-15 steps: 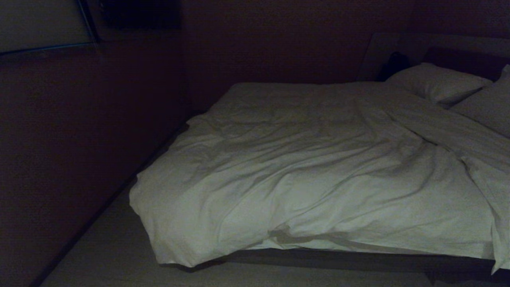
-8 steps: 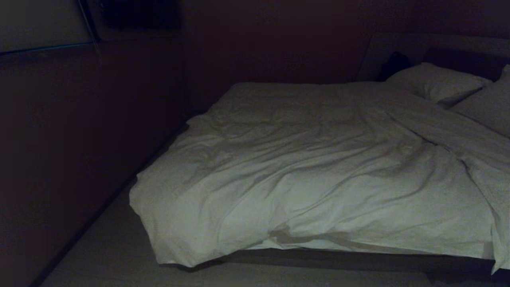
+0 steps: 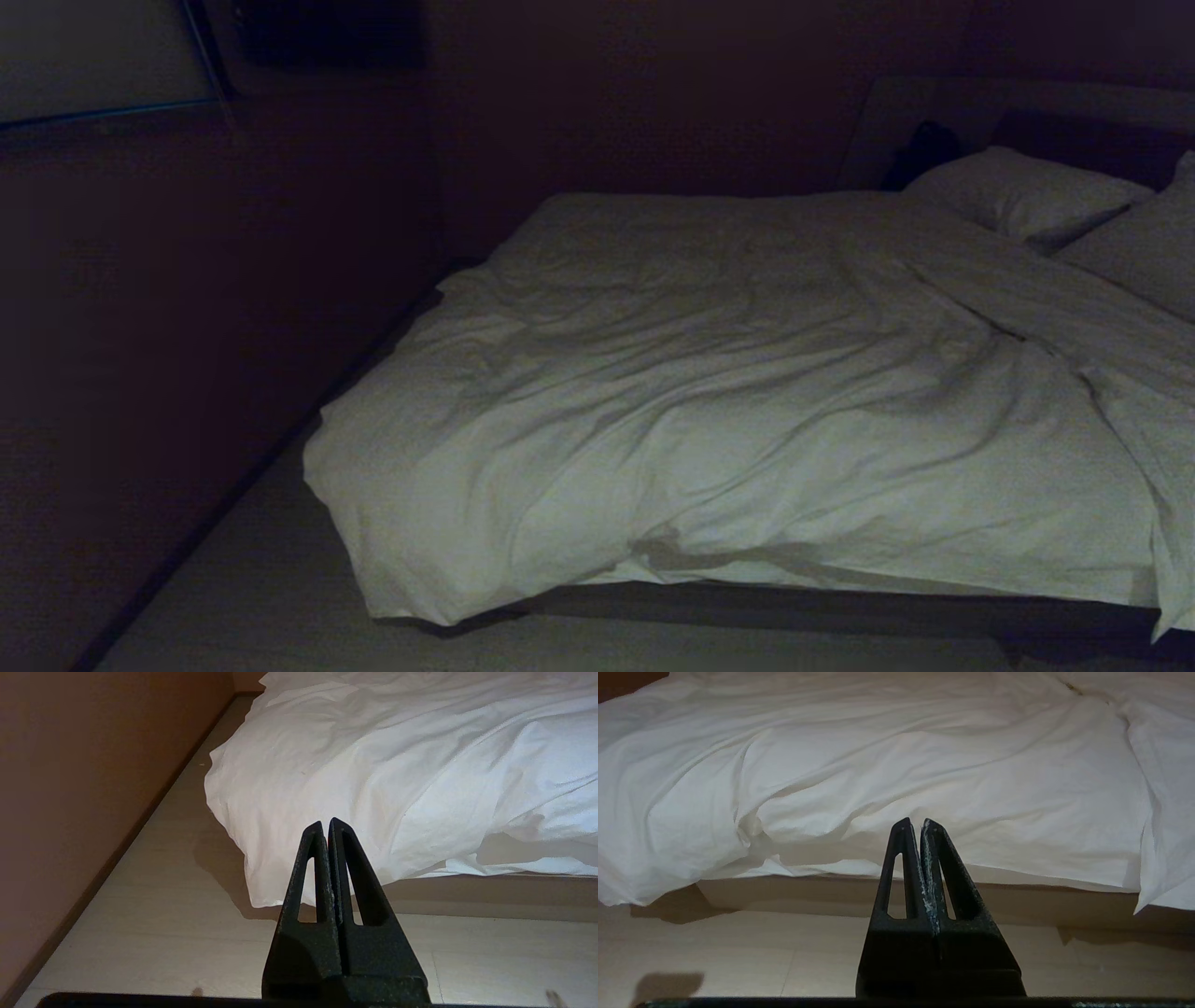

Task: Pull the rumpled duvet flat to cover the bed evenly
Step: Flatten the corners of the folded blanket

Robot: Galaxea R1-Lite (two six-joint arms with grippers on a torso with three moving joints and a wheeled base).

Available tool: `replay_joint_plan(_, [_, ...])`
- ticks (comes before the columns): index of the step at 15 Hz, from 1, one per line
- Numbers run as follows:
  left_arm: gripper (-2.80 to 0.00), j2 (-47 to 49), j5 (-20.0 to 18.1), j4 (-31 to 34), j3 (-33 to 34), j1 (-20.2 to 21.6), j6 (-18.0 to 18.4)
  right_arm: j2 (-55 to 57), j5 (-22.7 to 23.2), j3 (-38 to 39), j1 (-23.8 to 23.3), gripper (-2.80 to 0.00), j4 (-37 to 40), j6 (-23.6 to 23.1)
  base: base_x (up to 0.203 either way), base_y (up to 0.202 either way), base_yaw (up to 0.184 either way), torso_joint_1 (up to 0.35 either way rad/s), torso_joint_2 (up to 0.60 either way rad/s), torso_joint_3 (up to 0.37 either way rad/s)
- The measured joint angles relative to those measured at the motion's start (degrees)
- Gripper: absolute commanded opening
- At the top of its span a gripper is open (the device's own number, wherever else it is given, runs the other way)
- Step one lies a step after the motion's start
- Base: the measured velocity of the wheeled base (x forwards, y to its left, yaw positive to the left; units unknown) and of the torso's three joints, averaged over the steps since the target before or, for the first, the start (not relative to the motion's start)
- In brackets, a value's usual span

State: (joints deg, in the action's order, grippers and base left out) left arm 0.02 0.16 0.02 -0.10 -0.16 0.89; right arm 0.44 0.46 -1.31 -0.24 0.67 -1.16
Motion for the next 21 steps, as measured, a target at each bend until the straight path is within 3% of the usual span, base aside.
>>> replay_joint_plan(6, [-2.8,0.0,0.0,0.0,0.0,0.0,0.0,1.8,2.7,-9.3,0.0,-2.8,7.0,1.6,0.0,0.0,0.0,0.0,0.0,0.0])
replay_joint_plan(11, [-2.8,0.0,0.0,0.1,0.0,0.0,0.0,11.7,6.6,-12.0,0.0,-2.8,9.5,7.2,0.0,0.0,0.0,0.0,0.0,0.0])
replay_joint_plan(21, [-2.8,0.0,0.0,0.0,0.0,0.0,0.0,44.4,15.2,-11.7,0.0,-2.8,-4.0,18.8,0.0,0.0,0.0,0.0,0.0,0.0])
